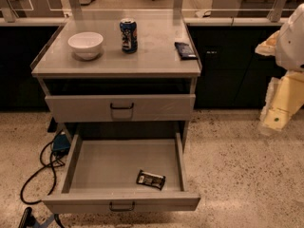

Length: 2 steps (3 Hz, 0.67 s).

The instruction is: Pick rxbar chocolate from middle drawer and place on counter

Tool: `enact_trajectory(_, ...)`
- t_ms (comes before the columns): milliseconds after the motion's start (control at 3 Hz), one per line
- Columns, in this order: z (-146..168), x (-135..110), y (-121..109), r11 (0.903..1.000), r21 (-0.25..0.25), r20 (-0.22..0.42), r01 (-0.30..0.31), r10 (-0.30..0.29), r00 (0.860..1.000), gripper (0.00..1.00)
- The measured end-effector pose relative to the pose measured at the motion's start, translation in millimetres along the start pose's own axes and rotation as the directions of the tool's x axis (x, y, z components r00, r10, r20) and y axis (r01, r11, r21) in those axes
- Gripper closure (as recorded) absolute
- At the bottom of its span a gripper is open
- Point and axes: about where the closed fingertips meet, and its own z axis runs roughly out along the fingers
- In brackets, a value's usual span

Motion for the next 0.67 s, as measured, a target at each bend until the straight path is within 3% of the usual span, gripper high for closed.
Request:
enact_trajectory(333,0.1,0.0,0.0,1.0,0.0,0.0,0.0,0.0,1.0,0.0)
enact_trajectory(667,15.3,4.6,8.7,0.9994,-0.012,0.06,0.032,-0.032,0.998,0.0)
